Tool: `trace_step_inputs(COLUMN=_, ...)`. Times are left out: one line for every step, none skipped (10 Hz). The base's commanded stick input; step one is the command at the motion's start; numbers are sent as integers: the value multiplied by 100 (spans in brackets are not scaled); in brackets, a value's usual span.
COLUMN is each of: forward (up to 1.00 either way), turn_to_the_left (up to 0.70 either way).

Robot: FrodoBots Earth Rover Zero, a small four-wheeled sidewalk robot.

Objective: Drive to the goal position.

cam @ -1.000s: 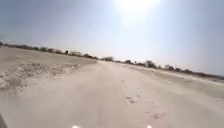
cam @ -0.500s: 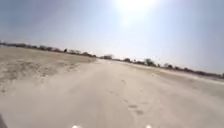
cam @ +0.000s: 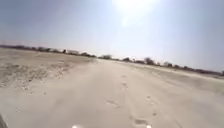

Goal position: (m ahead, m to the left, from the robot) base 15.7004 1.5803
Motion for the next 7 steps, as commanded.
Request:
trace_step_inputs(forward=70, turn_to_the_left=0)
trace_step_inputs(forward=70, turn_to_the_left=0)
trace_step_inputs(forward=70, turn_to_the_left=0)
trace_step_inputs(forward=70, turn_to_the_left=0)
trace_step_inputs(forward=70, turn_to_the_left=0)
trace_step_inputs(forward=70, turn_to_the_left=0)
trace_step_inputs(forward=70, turn_to_the_left=0)
